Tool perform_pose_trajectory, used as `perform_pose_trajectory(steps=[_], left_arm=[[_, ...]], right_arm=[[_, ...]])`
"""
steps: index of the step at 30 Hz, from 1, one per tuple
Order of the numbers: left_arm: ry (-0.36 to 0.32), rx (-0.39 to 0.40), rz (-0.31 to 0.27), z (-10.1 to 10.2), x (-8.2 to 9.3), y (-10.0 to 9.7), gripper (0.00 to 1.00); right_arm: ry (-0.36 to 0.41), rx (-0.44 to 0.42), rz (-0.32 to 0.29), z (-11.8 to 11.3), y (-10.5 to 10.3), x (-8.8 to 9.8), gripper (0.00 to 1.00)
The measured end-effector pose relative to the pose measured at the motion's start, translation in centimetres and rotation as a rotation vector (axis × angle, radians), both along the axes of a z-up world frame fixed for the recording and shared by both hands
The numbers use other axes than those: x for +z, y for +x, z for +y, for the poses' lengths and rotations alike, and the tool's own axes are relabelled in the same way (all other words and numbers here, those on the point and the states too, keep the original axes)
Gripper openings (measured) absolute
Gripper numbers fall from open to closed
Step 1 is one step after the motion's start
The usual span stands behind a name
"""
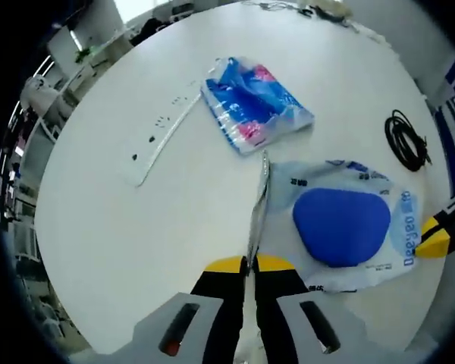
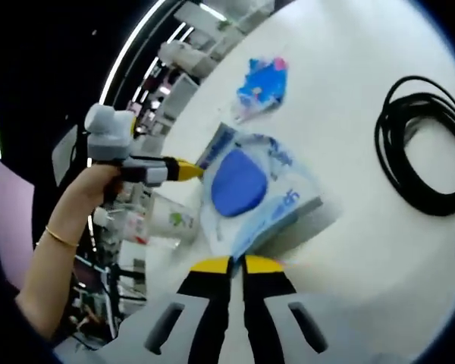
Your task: Arrange the tabletop items into an orderly group along one side of the table until the central work area is clear of visible clutter.
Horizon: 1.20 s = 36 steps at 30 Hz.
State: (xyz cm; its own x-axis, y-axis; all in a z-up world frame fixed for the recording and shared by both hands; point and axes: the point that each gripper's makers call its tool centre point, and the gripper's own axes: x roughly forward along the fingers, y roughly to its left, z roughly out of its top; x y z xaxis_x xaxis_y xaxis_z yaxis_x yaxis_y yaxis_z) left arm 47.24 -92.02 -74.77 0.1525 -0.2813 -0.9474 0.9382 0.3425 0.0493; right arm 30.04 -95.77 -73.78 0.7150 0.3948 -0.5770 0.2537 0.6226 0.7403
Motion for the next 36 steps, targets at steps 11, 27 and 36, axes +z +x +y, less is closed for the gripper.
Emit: perform_pose_trajectory(steps=[11,27,36], left_arm=[[0.007,-0.021,-0.016,-0.5,1.9,-0.1,0.02],[-0.017,-0.052,-0.049,-1.5,5.5,-1.8,0.02],[-0.048,-0.028,-0.042,-0.9,7.5,-3.7,0.02]], right_arm=[[-0.021,0.011,-0.031,-0.7,-0.1,1.4,0.0],[-0.179,0.016,-0.105,-5.4,-0.2,3.9,0.0],[-0.23,0.021,-0.129,-7.7,-0.5,5.1,0.0]])
